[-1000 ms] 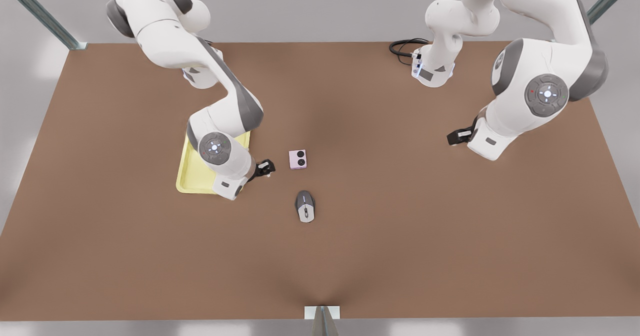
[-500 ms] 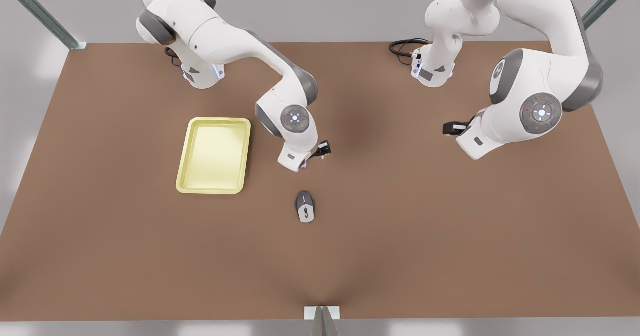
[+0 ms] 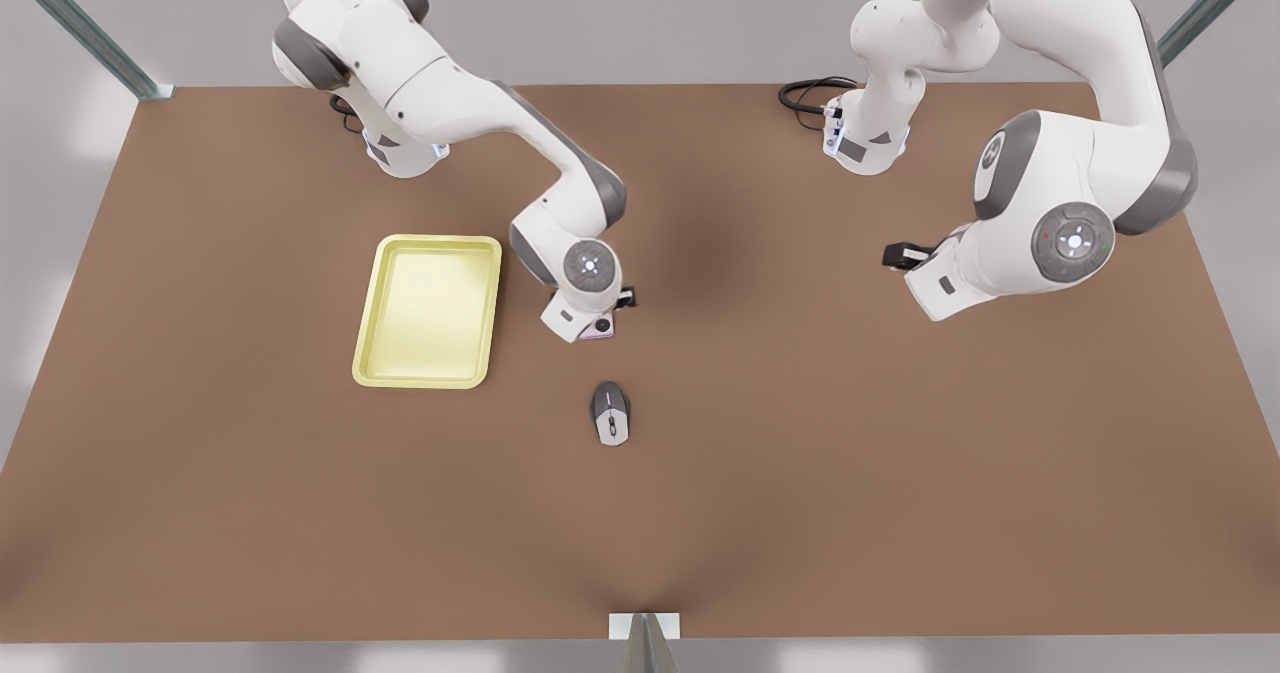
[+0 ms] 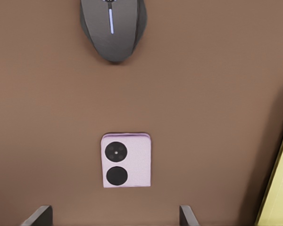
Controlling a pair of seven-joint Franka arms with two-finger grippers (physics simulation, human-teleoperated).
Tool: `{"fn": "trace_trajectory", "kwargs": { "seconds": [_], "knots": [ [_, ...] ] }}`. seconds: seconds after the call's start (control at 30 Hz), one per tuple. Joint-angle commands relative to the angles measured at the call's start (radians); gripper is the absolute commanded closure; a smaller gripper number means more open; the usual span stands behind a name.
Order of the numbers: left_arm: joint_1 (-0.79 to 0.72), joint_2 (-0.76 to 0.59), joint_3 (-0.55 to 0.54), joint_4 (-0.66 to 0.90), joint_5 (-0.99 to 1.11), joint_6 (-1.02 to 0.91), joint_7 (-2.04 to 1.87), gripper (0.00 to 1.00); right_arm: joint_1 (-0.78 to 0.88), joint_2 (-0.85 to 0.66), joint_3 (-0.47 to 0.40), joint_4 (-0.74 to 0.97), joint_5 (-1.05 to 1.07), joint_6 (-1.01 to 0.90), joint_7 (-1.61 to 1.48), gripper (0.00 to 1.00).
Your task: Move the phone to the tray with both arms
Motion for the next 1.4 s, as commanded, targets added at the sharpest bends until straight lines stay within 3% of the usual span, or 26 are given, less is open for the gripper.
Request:
{"fn": "trace_trajectory", "kwargs": {
  "seconds": [0.0,0.2,0.37,1.37],
  "knots": [
    [0.000,0.004,0.000,0.000,0.000,0.000,0.096,0.00,-0.002,0.007,0.000,-0.038,0.004,0.064,0.101,0.00],
    [0.000,0.005,0.000,0.000,0.000,0.000,0.096,0.00,0.028,0.088,0.004,-0.044,-0.004,0.239,0.081,0.00],
    [0.000,0.007,0.000,0.000,0.000,0.000,0.096,0.00,0.014,0.053,0.004,-0.205,-0.003,0.432,-0.095,0.00],
    [0.000,0.014,0.000,0.074,0.016,-0.012,0.093,0.00,0.020,0.091,-0.007,-0.240,-0.059,0.424,-0.127,0.00]
  ]
}}
